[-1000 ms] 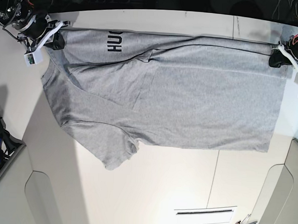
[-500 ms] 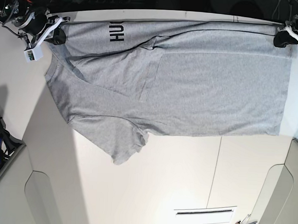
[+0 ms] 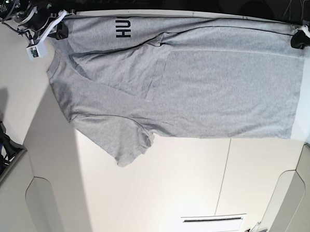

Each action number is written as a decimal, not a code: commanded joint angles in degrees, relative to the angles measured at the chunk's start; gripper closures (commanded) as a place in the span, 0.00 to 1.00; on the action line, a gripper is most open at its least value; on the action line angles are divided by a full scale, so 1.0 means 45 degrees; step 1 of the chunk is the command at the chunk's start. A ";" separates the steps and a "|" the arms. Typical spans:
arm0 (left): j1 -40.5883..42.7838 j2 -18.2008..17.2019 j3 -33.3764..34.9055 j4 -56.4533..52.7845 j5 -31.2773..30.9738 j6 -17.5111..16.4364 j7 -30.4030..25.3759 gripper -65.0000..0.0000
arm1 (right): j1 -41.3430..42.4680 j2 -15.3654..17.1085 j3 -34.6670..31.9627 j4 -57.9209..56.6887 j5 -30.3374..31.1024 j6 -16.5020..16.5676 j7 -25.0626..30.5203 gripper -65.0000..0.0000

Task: Fold the T-shirt properly
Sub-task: 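Lift the edge and fold it over toward the other folded edge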

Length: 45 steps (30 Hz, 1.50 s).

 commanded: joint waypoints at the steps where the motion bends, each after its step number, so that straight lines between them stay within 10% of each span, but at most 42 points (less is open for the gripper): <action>1: -0.0005 -0.0311 -0.0476 0.0476 -0.0277 -0.0076 -0.0219 0.74 | 0.0068 0.0146 0.0083 0.0636 0.0151 0.0068 0.0486 0.96; 4: -0.0005 -0.0316 -0.1326 0.1248 -0.0413 -0.0076 -0.0219 0.71 | 0.0189 0.0136 0.0083 0.1831 -0.0452 0.0063 0.1642 0.75; 14: -0.0005 -0.0311 -0.1817 0.1836 -0.0787 -0.0076 -0.0228 0.64 | 0.4357 0.0117 0.0083 0.0962 -0.3453 -0.0272 0.3220 0.49; 27: -0.0039 -0.0316 -0.1817 0.1836 -0.0835 -0.0076 -0.0243 0.63 | 1.0788 0.0884 -0.1137 -1.0506 -0.0481 0.0991 0.2433 0.49; 34: -0.0039 -0.0316 -0.1817 0.1836 -0.0831 -0.0076 -0.0301 0.63 | 1.1526 0.0816 -0.4211 -1.1832 -0.0233 0.0962 0.1132 0.49; 36: -0.0039 -0.0311 -0.1817 0.1836 -0.0826 -0.0076 -0.0389 0.63 | 1.1526 0.0816 -0.4813 -1.1832 -0.0413 0.0918 0.1059 0.56; 39: -0.0039 -0.0311 -0.1817 0.1836 -0.0821 0.0083 -0.0597 0.63 | 1.1526 0.0816 -0.5037 -1.1832 -0.0724 0.0918 0.1044 0.98; 45: -0.1360 -0.0316 -0.1744 0.1569 -0.0510 0.0296 -0.0714 0.63 | 1.1526 0.0831 -0.4988 -1.1808 -0.1214 0.0831 0.0826 1.00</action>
